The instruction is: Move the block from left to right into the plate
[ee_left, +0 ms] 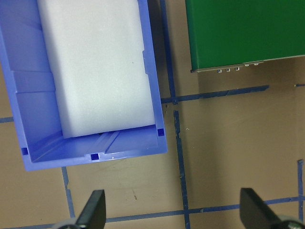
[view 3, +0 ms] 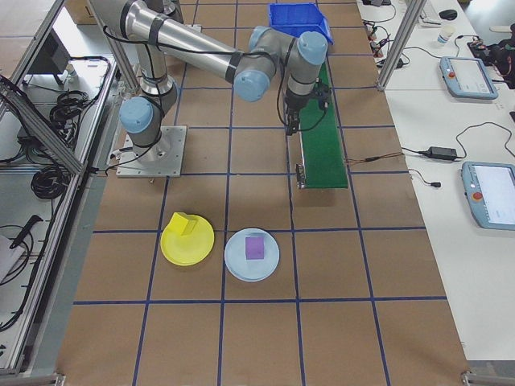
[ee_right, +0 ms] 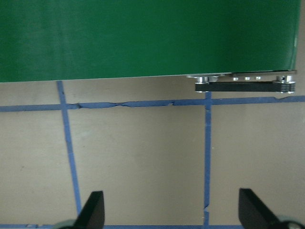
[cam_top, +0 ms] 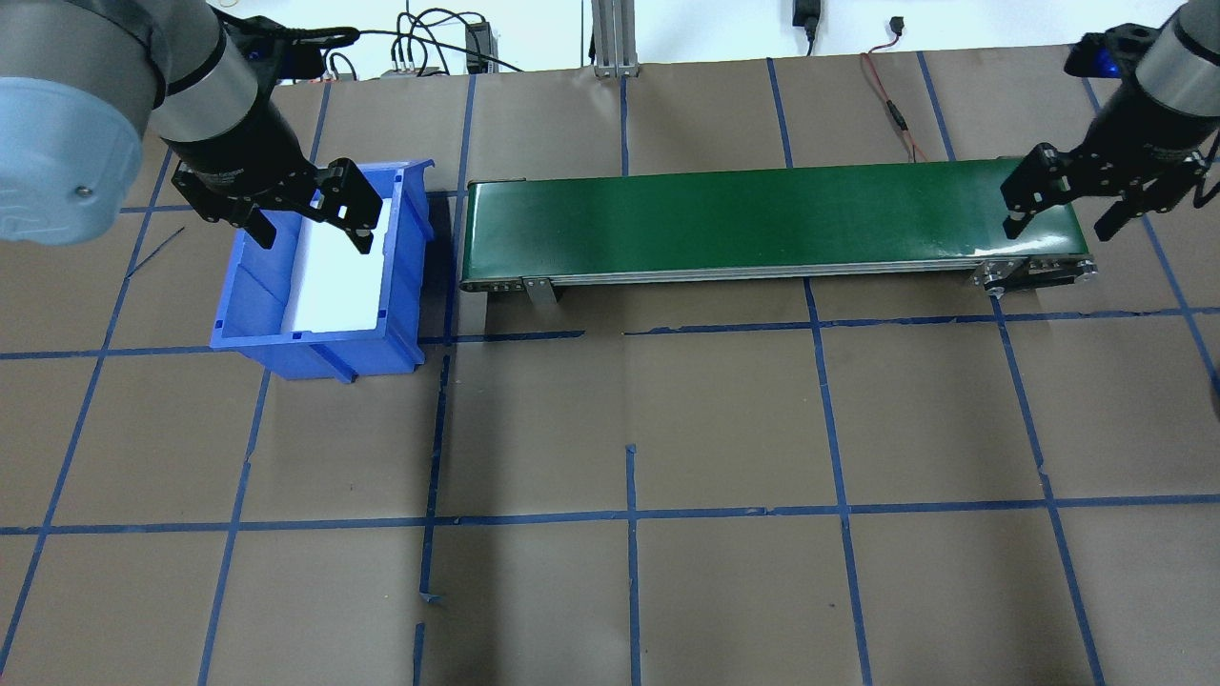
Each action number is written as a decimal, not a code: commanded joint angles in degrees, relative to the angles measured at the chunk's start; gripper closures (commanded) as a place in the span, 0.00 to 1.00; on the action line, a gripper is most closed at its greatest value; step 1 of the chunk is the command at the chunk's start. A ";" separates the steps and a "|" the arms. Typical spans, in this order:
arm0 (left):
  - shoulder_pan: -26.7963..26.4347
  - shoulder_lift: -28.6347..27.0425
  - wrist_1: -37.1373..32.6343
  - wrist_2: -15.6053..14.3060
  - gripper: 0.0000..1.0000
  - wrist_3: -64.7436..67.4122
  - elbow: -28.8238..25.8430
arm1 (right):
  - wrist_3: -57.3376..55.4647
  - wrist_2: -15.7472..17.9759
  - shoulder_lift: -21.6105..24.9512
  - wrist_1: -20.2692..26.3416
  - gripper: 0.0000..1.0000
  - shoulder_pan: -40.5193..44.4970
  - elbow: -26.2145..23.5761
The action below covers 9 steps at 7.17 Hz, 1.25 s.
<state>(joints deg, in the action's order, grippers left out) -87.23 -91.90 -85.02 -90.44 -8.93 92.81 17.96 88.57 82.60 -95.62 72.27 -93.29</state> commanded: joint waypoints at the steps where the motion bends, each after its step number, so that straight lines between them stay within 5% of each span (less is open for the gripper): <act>1: -0.04 0.06 0.02 0.00 0.00 0.40 0.00 | -0.65 -0.41 3.00 0.43 0.00 9.51 0.47; 4: -0.13 -0.03 0.03 0.00 0.00 0.49 0.00 | -1.26 -4.80 2.74 2.17 0.00 12.27 5.13; 9: -0.30 0.93 -0.67 -0.09 0.00 0.49 0.00 | -9.17 -0.87 2.04 4.21 0.00 13.16 6.80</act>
<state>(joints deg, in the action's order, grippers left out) -87.51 -91.22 -85.47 -90.51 -8.44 92.79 9.58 86.47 84.66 -91.22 85.40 -86.70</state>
